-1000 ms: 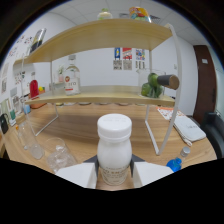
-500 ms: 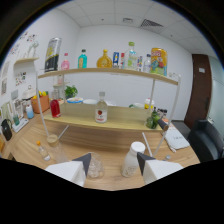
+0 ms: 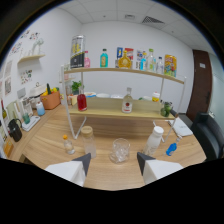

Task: Make me a cup of Mount Fuji.

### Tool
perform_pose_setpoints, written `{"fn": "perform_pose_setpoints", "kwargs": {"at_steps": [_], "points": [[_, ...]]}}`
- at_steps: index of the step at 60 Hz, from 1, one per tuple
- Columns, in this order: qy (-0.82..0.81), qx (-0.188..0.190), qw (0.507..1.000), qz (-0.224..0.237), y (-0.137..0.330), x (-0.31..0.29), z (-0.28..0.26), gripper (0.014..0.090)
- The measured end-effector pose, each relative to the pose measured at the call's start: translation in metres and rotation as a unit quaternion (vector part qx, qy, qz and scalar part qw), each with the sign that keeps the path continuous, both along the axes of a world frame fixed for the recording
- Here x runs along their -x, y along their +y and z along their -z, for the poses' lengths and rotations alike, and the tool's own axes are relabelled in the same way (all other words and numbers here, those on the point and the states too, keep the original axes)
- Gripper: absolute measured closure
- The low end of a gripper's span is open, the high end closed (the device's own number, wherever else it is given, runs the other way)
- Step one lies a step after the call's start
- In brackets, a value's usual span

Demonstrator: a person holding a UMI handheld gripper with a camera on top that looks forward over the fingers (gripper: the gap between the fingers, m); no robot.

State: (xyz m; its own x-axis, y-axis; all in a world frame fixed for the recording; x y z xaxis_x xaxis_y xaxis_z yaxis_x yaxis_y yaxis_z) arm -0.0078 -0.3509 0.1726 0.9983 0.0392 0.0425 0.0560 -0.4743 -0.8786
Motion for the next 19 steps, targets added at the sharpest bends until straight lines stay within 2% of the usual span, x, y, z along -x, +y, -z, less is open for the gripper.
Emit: {"fn": "perform_pose_setpoints", "kwargs": {"at_steps": [19], "points": [[-0.004, 0.007, 1.000, 0.017, -0.012, -0.002, -0.002, 0.0185]]}}
